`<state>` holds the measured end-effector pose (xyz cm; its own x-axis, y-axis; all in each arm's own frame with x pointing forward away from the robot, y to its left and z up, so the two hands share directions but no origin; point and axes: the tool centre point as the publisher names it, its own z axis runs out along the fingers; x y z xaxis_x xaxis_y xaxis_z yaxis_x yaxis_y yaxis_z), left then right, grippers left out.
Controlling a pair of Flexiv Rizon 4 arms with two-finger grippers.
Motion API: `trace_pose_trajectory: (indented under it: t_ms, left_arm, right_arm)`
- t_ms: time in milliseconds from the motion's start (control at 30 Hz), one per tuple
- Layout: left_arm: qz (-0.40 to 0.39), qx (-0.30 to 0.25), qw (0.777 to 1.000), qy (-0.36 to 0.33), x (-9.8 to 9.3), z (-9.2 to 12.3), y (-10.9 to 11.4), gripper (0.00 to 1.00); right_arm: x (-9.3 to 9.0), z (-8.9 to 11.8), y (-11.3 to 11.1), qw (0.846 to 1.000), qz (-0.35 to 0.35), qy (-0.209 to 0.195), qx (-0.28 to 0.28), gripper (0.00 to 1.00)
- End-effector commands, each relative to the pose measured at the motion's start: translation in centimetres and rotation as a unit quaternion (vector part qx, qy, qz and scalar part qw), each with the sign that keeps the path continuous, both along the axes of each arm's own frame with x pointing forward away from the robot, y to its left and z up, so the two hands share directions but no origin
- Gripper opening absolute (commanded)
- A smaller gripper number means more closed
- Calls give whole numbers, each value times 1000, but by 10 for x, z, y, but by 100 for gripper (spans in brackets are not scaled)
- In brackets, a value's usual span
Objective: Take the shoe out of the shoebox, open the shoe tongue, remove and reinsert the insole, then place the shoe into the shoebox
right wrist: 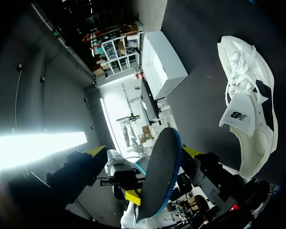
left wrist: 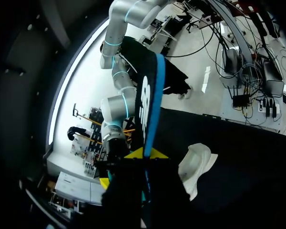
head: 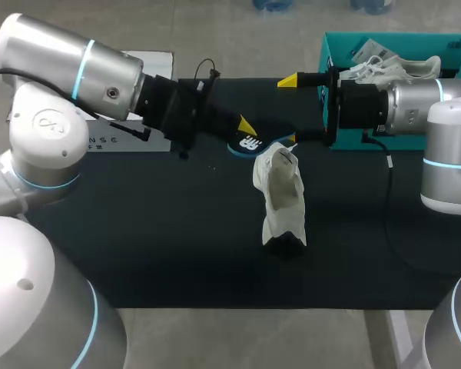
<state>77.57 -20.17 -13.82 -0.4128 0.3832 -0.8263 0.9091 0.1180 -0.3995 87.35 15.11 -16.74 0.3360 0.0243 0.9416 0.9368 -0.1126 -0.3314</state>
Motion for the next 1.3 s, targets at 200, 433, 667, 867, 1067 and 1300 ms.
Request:
trace_pose_trajectory:
  t_ms: [200, 433, 667, 867, 1067, 1300]
  left_arm:
    - [3, 2, 1000, -12, 27, -6, -19, 0]
    - [13, 2, 1000, -9, 28, -9, -16, 0]
    - [20, 8, 1000, -15, 35, -14, -11, 0]
    - [25, 11, 999, -19, 40, -16, -11, 0]
    - [28, 13, 999, -25, 43, -18, -16, 0]
    - [29, 11, 999, -30, 43, -18, -21, 0]
  right_arm:
    - [0, 0, 1, 1000, -1, 0, 0, 100]
    - [0, 0, 1, 1000, -1, 0, 0, 100]
    - [0, 0, 1, 1000, -1, 0, 0, 100]
    - [0, 0, 1, 1000, -1, 0, 0, 100]
    - [0, 0, 1, 1000, -1, 0, 0, 0]
    - [0, 0, 1, 1000, -1, 0, 0, 0]
